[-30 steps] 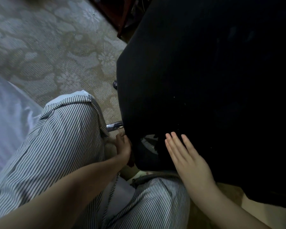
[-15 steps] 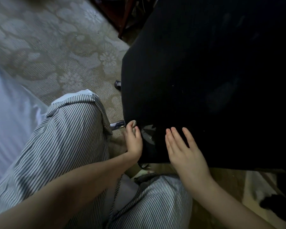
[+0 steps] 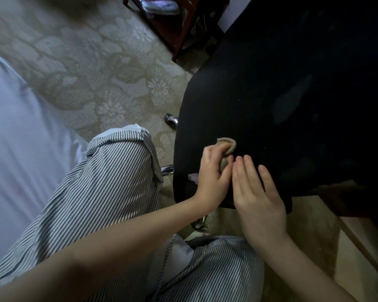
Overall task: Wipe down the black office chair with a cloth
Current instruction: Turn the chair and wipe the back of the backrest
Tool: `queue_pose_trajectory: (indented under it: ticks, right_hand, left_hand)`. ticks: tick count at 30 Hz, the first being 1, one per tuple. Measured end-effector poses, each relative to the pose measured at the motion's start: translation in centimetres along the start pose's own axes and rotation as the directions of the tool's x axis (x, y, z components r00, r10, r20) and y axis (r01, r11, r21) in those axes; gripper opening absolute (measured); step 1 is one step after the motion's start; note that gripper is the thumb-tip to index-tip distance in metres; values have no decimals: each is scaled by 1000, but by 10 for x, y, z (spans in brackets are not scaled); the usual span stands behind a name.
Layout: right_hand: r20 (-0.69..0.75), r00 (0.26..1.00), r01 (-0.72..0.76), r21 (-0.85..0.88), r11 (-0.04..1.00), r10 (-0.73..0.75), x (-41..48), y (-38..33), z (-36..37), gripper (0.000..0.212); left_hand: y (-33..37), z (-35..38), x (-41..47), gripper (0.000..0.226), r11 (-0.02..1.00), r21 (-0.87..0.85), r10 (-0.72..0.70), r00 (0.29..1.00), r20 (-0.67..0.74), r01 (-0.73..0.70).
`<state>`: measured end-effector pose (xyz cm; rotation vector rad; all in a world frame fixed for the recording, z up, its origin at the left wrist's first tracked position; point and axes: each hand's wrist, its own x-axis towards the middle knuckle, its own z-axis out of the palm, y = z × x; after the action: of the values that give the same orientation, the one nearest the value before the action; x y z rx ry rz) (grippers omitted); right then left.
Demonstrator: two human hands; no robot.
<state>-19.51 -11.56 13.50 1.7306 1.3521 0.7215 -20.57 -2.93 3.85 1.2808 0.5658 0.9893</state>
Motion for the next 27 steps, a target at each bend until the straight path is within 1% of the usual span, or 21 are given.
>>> queue_pose_trajectory:
  ticks: [3,5,7,9,12,15,18,19,23,25,27]
  right_hand:
    - [42,999,-13,-80,997,16,-3,4,-3,65]
    - [67,997,-23,-74,997,28,-1,4,-5,71]
    - [76,996,-39,-68,997,44,1,2,-4,73]
    - [75,996,-41,-73,997,47,1,1,-2,72]
    - [54,998,-39,-78,996,43,1,1,-1,68]
    - [34,999,-40,-86,996,43,0,1,1,68]
    - [12,999,-41,-68,997,42,0,0,3,68]
    - [9,999,-40,-69,997,40,0,0,4,70]
    - [3,999,-33,-102,994,33,0,0,6,72]
    - [0,1000,-28,-108,994,28,0,0,6,71]
    - [-13,1000,-29,-107,994,27,1,0,5,69]
  left_hand:
    - [-7,-4,-12,29,998,30,49,999,-1,-49]
    - [-26,-9,-26,28,996,86,22,999,-33,-19]
    - [-48,-14,-39,31,984,134,-109,990,-95,121]
    - [-65,-18,-45,38,950,148,-253,957,-142,274]
    - [-80,-24,-41,28,893,164,-396,905,-156,419]
    - [-95,-30,-34,27,827,117,-518,826,-220,550]
    - [-107,-39,-29,25,735,171,-603,748,-278,656]
    - [-110,-42,-27,26,696,182,-634,713,-299,694]
    - [-114,-45,-28,33,541,95,-748,530,-400,835]
    - [-110,-42,-30,35,510,61,-760,483,-435,858]
    - [-105,-39,-31,32,510,35,-765,471,-440,860]
